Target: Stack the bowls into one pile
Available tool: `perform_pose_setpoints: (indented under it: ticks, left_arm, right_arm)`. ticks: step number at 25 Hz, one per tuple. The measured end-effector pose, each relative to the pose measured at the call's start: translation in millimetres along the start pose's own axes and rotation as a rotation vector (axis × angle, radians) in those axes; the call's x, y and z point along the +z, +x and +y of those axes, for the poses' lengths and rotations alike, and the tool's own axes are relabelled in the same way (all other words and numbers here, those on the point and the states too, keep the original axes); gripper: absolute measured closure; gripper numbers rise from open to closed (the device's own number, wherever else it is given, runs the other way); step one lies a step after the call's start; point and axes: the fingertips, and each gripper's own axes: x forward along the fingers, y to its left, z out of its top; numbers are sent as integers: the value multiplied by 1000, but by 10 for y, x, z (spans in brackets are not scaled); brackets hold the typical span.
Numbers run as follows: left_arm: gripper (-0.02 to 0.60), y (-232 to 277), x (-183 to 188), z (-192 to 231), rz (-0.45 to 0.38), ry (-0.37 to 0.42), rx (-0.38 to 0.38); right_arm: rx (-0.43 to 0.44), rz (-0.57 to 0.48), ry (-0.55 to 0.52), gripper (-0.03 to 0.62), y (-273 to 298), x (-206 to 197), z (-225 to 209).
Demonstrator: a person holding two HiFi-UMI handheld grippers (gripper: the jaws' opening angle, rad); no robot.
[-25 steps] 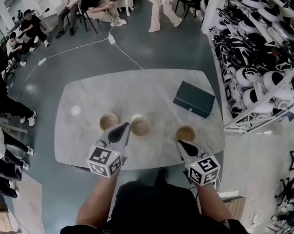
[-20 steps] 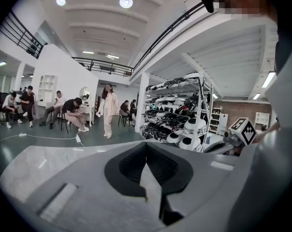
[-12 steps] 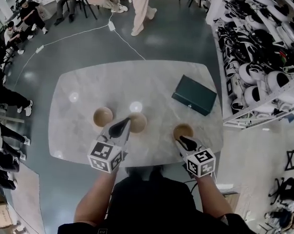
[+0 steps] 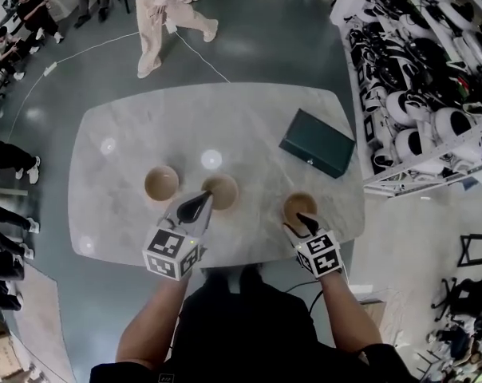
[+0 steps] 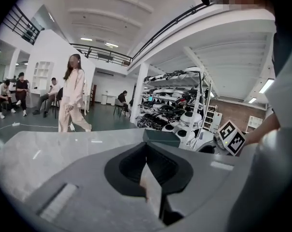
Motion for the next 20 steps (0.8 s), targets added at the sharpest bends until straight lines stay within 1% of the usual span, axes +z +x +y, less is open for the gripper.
perform_pose_setpoints:
  ticks: [7,16,17,20]
  left_arm:
    - [571,72,-106,38,23,-14,-9]
    - [571,84,-190,105,46,-12,-9]
    - [571,74,-196,114,47,-13,-6]
    - [571,48,-197,140,48,-14,3]
  right_arm:
    - [-20,94,-34,405,293,-215,-100]
    - [-19,197,-52,408,547,-433,-155]
    - [-15,205,-55,428,561,-444,-146]
    - [-4,234,-70,438,599,-490,-127]
